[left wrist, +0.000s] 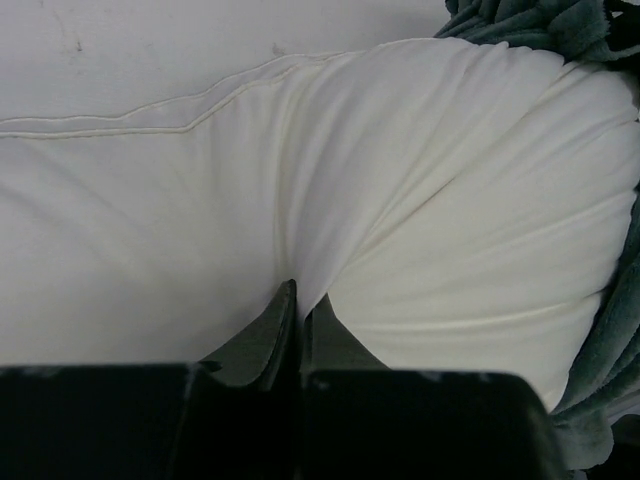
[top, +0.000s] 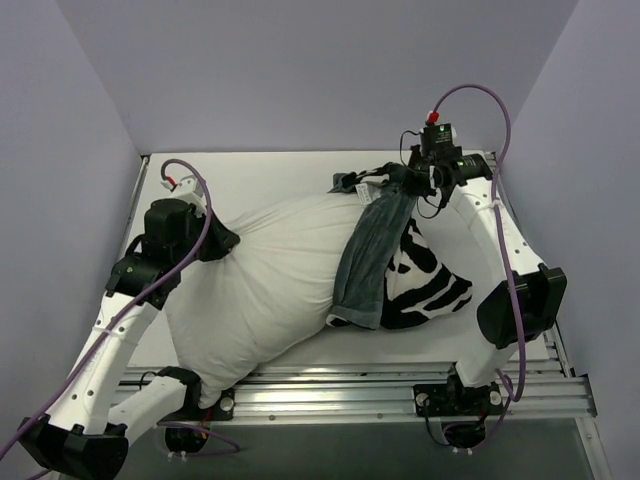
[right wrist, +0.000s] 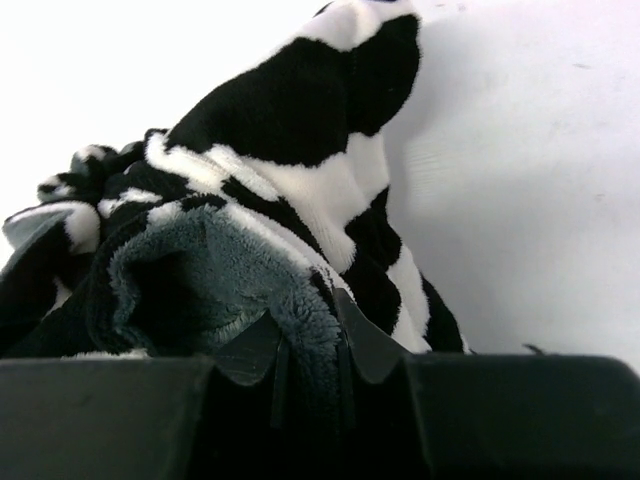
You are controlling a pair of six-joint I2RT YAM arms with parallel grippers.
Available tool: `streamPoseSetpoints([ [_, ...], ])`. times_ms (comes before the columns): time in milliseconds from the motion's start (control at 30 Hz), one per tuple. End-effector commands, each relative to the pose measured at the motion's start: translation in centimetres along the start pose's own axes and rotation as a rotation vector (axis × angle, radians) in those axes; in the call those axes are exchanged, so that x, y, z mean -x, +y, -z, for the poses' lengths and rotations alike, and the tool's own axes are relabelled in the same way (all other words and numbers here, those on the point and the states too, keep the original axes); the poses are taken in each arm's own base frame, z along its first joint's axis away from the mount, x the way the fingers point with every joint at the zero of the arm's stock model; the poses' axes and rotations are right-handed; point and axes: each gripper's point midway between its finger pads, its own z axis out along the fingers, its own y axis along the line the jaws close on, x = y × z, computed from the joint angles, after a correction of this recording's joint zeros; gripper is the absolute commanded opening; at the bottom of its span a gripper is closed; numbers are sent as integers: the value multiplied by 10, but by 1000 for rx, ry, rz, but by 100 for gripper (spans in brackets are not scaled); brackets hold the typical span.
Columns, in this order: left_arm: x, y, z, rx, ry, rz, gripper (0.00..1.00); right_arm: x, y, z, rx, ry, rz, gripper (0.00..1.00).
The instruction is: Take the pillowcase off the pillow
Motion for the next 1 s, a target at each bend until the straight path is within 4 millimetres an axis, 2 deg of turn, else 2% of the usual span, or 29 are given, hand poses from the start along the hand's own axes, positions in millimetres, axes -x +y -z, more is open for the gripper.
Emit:
streamPoseSetpoints([
  [0,35,100,55,472,-124,-79,2,107,-150,42,-485,-384,-129,0],
  [33,38,95,48,444,-127,-72,2,105,-140,36,-434,-373,-113,0],
  [67,39,93,33,426,-104,-61,2,95,-113,25,-349,-344,-69,0],
  [100,45,76,19,336,-111,-48,2,93,-93,19,-274,-340,-43,0],
  [133,51,65,9,288,-118,-24,2,87,-69,15,-179,-313,-5,0],
  [167,50,57,-9,250,-92,-20,2,80,-41,14,-111,-303,36,1],
  [233,71,32,-28,161,-142,-12,2,76,-6,21,9,-299,70,14],
  [267,71,29,-46,153,-122,-12,2,72,13,26,59,-296,87,27],
  [333,86,11,-64,104,-156,-14,2,76,31,46,106,-337,82,38],
  [367,93,8,-80,101,-155,-11,6,76,36,52,105,-357,68,51],
  [433,105,4,-94,93,-177,11,11,69,54,72,152,-385,71,68],
  [467,114,5,-103,110,-188,18,19,64,60,76,164,-385,69,72],
  [500,119,3,-105,112,-196,19,25,56,71,90,197,-393,82,75],
  [567,125,-2,-104,103,-201,12,40,29,73,89,189,-357,99,78],
  [600,128,-6,-97,98,-205,6,66,21,75,100,198,-372,107,78],
  [633,126,-12,-92,87,-203,-17,78,-10,77,91,200,-316,144,78],
  [667,129,-18,-77,75,-227,-30,87,-25,75,89,198,-292,158,78],
  [700,120,-16,-72,87,-215,-47,97,-37,75,95,220,-279,164,78],
  [733,115,-19,-64,81,-214,-81,94,-54,78,95,236,-252,184,78],
  [767,109,-36,-42,39,-233,-115,94,-79,69,84,218,-199,200,78],
  [800,101,-39,-34,36,-230,-141,94,-88,68,87,231,-190,197,78],
  [833,79,-39,-32,26,-189,-177,94,-99,68,85,247,-167,191,78],
  [867,65,-56,-14,-42,-183,-205,94,-116,66,77,254,-142,196,78],
  [900,22,-73,-1,-140,-113,-251,94,-129,69,69,284,-129,192,77],
  [933,22,-73,-1,-141,-113,-252,94,-131,69,66,279,-122,195,77],
  [967,-2,-71,-3,-150,-64,-271,94,-134,71,61,287,-116,209,77],
])
